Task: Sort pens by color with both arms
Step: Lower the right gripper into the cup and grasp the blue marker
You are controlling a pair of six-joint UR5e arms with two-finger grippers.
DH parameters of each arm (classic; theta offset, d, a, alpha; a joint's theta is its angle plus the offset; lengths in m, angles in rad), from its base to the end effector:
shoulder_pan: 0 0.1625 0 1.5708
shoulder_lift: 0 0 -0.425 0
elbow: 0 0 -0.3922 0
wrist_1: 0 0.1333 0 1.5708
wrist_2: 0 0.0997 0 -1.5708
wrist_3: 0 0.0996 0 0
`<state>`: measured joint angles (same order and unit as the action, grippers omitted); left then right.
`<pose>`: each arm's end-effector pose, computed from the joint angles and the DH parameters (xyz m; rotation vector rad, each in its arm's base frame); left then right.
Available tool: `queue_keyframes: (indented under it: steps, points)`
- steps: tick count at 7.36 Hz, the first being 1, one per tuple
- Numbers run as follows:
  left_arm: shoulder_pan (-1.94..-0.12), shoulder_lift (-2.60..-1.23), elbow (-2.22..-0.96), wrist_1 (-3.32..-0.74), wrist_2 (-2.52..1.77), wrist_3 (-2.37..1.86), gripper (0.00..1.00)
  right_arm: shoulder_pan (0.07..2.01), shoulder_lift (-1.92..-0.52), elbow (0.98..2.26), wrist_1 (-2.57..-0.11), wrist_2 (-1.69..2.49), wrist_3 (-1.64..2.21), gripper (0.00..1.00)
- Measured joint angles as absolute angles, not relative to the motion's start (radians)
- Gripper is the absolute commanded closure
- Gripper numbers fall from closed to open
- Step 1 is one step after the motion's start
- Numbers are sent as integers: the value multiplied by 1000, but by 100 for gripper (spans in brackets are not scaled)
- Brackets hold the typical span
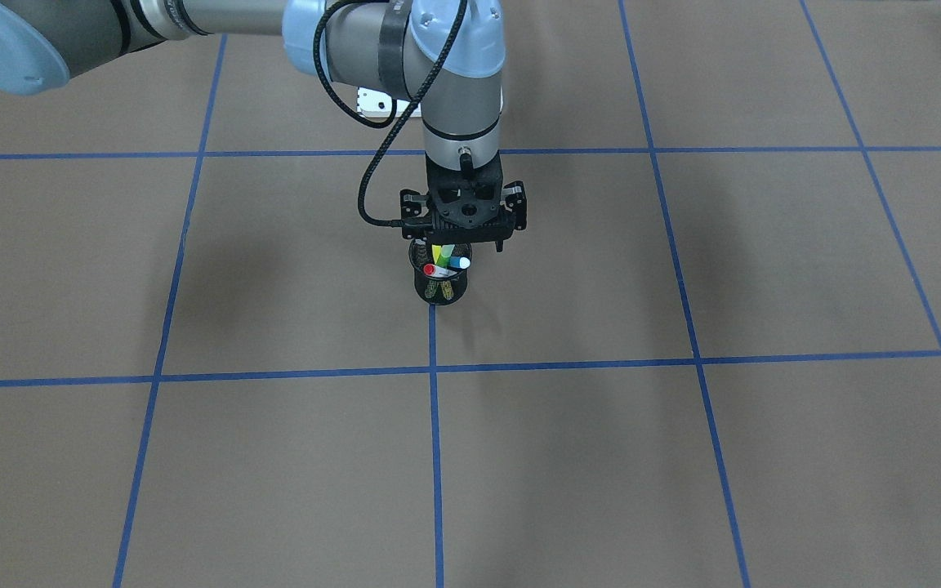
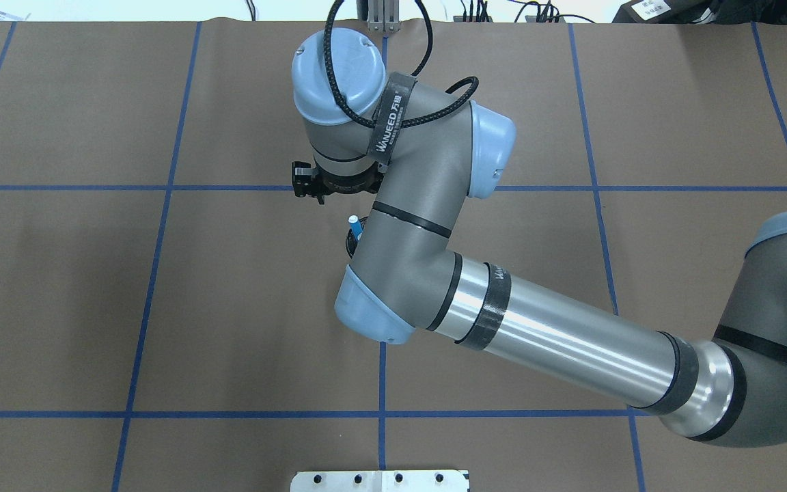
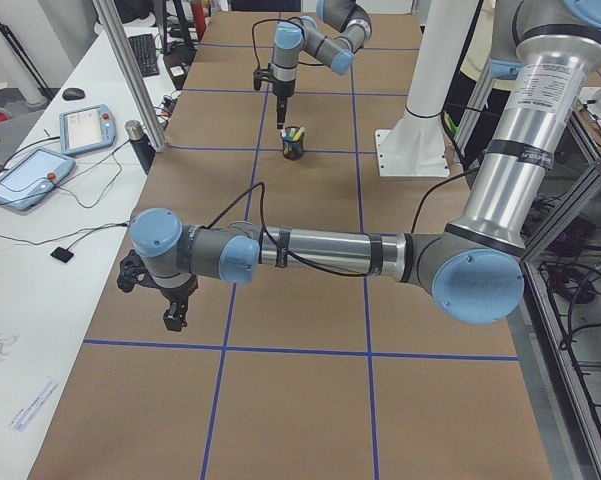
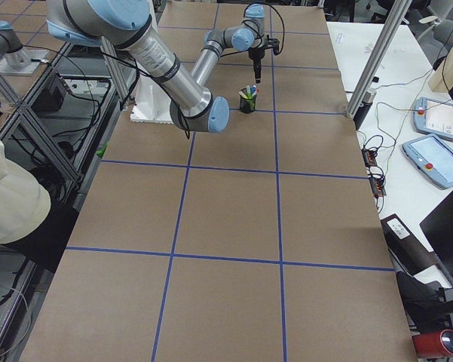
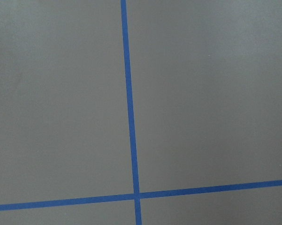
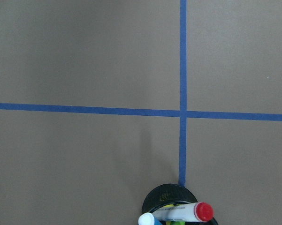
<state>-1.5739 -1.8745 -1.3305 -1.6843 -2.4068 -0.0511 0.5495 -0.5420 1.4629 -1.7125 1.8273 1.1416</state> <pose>-0.0614 -0.6282 0.5914 0.1464 0.8373 0.0231 -0.5747 -0.4786 0.0680 0.1493 -0.7979 0.0137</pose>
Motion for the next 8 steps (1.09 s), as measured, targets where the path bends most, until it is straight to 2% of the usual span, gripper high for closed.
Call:
queue_keyframes:
  steps: [2,8]
  points:
    - [-1574,-1875,-1331,-1684,-2407,-51,1,522,-533,1441,-1712,1800,1144,33]
    - [-1574,-1875,-1331,-1684,-2407,-51,1,492,-537,1399,-1705,1762,1147,42]
